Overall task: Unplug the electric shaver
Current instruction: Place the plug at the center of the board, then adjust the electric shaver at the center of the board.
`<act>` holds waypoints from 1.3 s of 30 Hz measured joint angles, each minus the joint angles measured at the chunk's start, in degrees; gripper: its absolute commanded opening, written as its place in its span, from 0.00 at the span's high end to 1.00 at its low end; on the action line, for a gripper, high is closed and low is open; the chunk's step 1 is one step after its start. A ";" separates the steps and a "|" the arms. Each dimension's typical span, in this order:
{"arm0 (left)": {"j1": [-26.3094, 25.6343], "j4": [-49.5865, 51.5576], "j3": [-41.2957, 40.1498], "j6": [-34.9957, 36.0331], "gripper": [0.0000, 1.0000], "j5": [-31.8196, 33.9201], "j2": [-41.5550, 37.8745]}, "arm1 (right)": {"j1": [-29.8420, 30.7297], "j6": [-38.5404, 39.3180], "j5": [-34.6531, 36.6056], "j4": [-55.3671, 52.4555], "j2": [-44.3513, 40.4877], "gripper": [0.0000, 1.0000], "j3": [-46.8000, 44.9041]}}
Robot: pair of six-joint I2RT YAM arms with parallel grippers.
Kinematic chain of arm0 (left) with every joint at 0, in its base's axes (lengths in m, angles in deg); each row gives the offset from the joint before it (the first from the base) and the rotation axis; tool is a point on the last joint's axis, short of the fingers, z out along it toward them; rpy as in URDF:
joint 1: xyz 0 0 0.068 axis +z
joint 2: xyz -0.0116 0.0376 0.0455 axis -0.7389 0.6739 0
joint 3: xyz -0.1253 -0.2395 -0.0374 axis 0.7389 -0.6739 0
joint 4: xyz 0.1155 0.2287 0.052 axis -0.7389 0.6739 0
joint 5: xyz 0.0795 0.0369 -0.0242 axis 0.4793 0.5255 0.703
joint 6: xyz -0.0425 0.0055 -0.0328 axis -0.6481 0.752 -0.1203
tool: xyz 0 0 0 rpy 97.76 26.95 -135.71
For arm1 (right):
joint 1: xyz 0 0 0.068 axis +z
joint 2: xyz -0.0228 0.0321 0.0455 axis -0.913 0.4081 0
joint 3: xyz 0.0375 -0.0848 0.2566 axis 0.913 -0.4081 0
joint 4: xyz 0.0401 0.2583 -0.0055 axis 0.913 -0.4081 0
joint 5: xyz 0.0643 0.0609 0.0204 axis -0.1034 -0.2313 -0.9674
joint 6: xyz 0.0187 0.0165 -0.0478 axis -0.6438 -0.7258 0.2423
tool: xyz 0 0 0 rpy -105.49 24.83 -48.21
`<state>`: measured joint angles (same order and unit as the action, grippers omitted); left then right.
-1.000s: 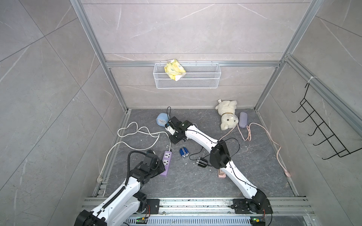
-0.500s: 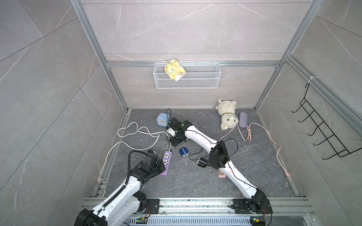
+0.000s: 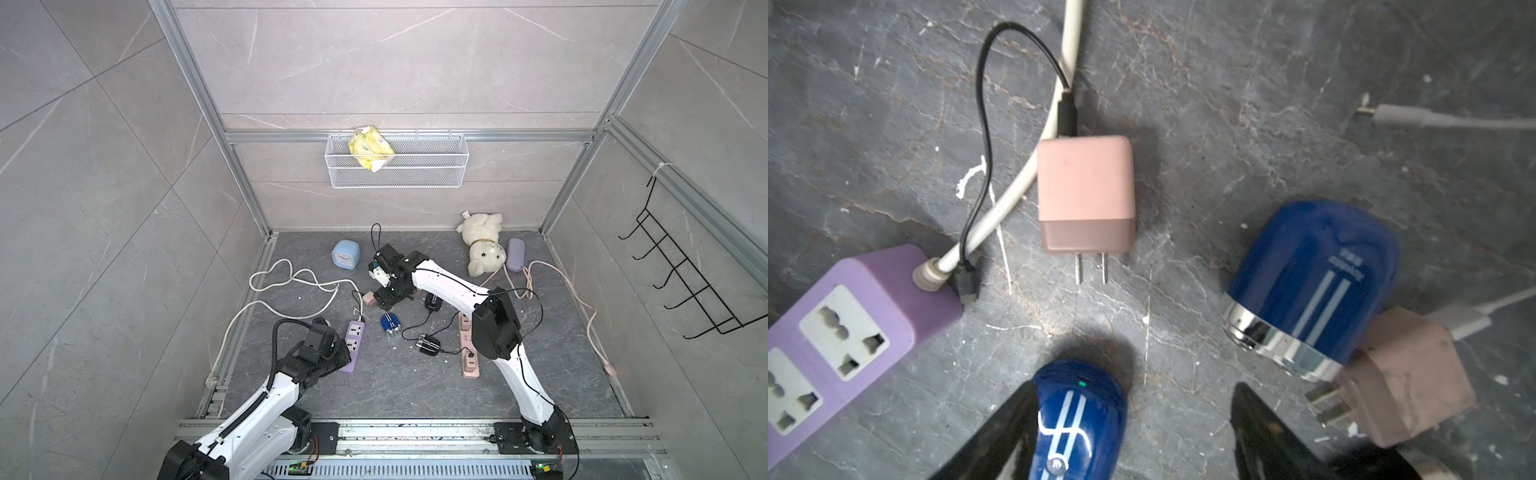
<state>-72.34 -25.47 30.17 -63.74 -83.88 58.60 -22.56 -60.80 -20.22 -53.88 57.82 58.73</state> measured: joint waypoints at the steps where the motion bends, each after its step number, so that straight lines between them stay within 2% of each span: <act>1: 0.00 0.00 0.09 0.02 1.00 -0.02 0.11 | -0.11 -0.26 -0.24 0.63 -0.35 0.26 -1.31; 5: 0.00 -0.28 0.52 0.02 0.98 -0.50 1.01 | -0.28 -1.44 -1.70 3.19 -1.01 0.26 -6.38; 18: 0.00 -0.42 1.38 0.48 0.98 -1.09 2.40 | -0.37 -2.69 -3.63 7.41 -5.51 0.26 -13.66; 26: 0.00 -0.37 1.38 0.68 0.97 -1.09 2.40 | -0.37 -2.69 -4.09 7.58 -8.59 0.27 -15.76; 39: 0.00 -0.39 1.38 0.90 0.96 -1.09 2.40 | -0.37 -3.10 -4.70 8.04 -8.66 0.29 -18.80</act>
<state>-72.34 -25.87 31.54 -62.85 -84.97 61.00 -22.94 -63.91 -24.92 -45.84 49.16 39.94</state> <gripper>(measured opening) 0.054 0.715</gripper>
